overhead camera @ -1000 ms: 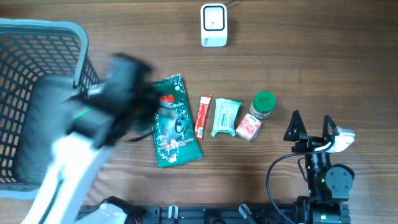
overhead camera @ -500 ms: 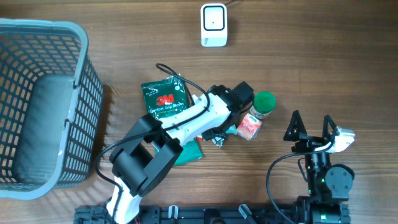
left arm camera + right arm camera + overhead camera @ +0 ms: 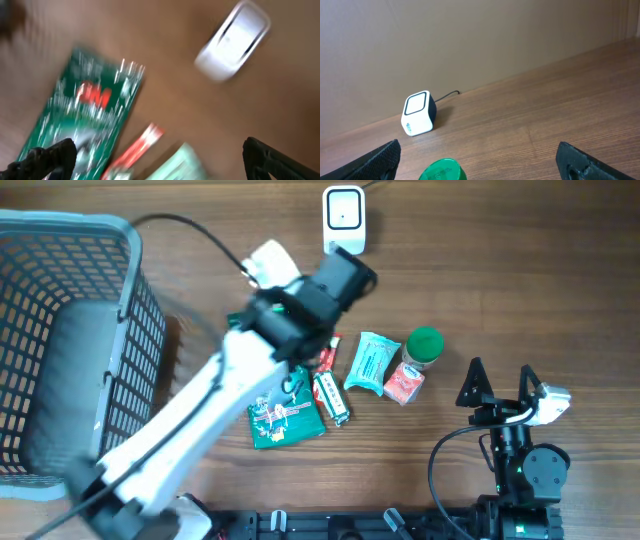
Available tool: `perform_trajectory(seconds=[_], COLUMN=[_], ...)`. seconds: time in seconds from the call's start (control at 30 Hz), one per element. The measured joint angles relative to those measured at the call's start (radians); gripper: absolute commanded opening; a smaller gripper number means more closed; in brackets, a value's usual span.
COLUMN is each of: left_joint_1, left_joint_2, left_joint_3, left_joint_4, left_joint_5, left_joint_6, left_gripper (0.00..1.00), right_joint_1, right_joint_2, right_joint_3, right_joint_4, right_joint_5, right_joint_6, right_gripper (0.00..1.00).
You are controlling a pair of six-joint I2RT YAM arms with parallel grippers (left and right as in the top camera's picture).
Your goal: Scan the item barcode
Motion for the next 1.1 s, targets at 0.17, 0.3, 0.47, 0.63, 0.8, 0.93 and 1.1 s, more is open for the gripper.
perform_trajectory(seconds=[0.17,0.3,0.47,0.63,0.8,0.93,1.1], left_joint_1=[0.072,0.079,0.080,0.072,0.051,0.051,0.059], left_joint_2=[-0.188,-0.320,-0.428,-0.436,-0.476,-0.557,-0.692], left_joint_3=[0.083,0.103,0.112,0.110,0.107,0.107,0.105], left_joint_4=[0.322,0.562,0.560,0.581,0.557,0.499,0.432], left_joint_5=[-0.171,-0.217,-0.257,-0.312,-0.320,-0.274,-0.165], left_joint_6=[0.274,0.558,0.883,1.052,1.106,1.112,1.082], left_gripper=[1.00,1.00,1.00,1.00,1.00,1.00,1.00], right_joint_1=[0.000,0.000,0.000,0.000,0.000,0.000,0.000], right_joint_2=[0.000,0.000,0.000,0.000,0.000,0.000,0.000], right_joint_3=[0.000,0.000,0.000,0.000,0.000,0.000,0.000], right_joint_4=[0.000,0.000,0.000,0.000,0.000,0.000,0.000], right_joint_5=[0.000,0.000,0.000,0.000,0.000,0.000,0.000], right_joint_6=[0.000,0.000,0.000,0.000,0.000,0.000,0.000], right_gripper=[1.00,1.00,1.00,1.00,1.00,1.00,1.00])
